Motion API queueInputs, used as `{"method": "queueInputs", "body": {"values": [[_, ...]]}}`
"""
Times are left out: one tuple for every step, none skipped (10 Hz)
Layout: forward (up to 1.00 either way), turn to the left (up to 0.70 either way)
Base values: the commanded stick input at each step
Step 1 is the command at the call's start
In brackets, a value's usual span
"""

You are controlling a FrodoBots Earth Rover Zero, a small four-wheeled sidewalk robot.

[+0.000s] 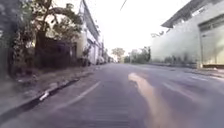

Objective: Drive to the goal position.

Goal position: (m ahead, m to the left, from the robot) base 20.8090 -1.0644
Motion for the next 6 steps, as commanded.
{"method": "queueInputs", "body": {"values": [[1.0, 0.0], [1.0, 0.0], [1.0, 0.0], [1.0, 0.0], [1.0, 0.0], [1.0, 0.0]]}}
